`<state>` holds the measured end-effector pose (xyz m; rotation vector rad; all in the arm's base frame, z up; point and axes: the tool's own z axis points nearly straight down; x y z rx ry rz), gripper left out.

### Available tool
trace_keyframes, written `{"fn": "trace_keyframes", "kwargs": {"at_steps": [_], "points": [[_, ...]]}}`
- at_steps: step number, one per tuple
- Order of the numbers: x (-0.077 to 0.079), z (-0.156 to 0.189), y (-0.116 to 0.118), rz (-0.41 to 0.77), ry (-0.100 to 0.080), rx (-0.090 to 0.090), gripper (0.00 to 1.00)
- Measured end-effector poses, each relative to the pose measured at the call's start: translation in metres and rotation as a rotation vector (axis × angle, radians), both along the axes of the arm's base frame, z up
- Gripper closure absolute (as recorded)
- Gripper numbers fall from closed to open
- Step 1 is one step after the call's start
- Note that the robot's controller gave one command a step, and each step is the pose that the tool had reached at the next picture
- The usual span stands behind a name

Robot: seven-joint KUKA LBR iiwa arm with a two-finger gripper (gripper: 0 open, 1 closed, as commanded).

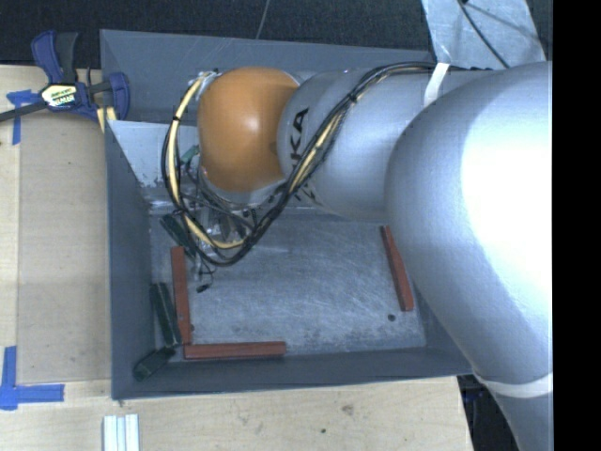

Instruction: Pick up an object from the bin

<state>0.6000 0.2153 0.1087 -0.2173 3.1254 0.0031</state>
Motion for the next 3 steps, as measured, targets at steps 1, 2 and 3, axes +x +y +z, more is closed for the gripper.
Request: {"fn": "trace_keyframes", "kwargs": {"at_steps": [1, 2, 3], "points": [[0.015, -0.029, 0.027, -0.004, 0.004, -0.001, 0.0], [0.028, -0.037, -0.016, 0.146, 0.002, -0.001, 1.0], [0.028, -0.037, -0.016, 0.145, 0.002, -0.001, 1.0]]}}
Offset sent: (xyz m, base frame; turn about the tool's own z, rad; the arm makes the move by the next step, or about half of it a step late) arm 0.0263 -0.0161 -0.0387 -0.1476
